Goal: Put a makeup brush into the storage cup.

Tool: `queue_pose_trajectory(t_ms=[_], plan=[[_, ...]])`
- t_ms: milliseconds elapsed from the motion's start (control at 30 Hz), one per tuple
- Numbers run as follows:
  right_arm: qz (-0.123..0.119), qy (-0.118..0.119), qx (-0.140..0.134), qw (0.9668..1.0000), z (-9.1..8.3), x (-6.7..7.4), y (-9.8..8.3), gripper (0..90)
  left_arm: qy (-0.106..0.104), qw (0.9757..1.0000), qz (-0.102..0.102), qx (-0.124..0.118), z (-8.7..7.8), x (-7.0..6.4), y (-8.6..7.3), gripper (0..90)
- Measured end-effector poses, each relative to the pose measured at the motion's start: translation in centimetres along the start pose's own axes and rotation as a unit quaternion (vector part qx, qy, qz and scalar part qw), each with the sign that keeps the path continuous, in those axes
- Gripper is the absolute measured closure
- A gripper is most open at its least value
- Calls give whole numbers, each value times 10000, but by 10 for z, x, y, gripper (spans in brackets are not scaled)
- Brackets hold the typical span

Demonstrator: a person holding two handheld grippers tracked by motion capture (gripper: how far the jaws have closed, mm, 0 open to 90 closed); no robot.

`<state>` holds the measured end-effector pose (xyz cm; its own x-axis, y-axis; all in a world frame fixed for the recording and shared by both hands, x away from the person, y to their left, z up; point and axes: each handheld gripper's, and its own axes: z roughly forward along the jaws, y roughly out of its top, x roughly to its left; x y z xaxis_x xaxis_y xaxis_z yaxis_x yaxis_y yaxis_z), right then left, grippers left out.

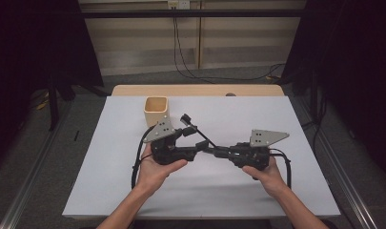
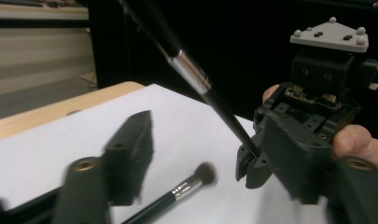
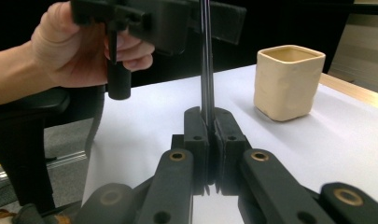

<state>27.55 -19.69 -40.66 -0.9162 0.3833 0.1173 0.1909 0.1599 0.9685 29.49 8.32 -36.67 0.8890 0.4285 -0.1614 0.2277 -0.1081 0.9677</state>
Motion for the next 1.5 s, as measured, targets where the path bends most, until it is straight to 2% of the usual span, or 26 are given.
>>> queue_pose_trajectory(t_ms=[133, 267, 400, 500, 533, 667, 1000, 1133, 1500], plan=[[11, -13, 14, 10000, -1, 0, -1, 857, 40, 10000, -58, -65, -2, 3, 4, 487], [-17, -26, 57, 10000, 1, 1, -2, 857, -85, 9998, -156, -4, 0, 1, 3, 531], [13, -46, 40, 10000, 1, 1, -3, 857, -119, 9994, -339, -10, 2, 2, 2, 564], [15, -54, 50, 10000, 2, 1, -3, 857, -139, 9989, -439, -88, 0, 3, 3, 621], [21, -50, 46, 10000, 2, 1, -3, 857, -128, 9989, -446, -117, -1, 2, 3, 657], [18, -47, 62, 10000, 3, 1, -4, 857, -162, 9990, -398, -131, -2, 2, 4, 715], [8, -3, 103, 9999, 6, 1, -6, 856, -356, 9976, -567, -182, -3, 4, 4, 780], [-9, 7, 156, 9999, 8, 3, -7, 856, -419, 9974, -573, -141, -2, 4, 4, 793], [13, 8, 387, 9992, 17, 6, -12, 838, -482, 9968, -639, -89, 1, 3, 4, 832]])
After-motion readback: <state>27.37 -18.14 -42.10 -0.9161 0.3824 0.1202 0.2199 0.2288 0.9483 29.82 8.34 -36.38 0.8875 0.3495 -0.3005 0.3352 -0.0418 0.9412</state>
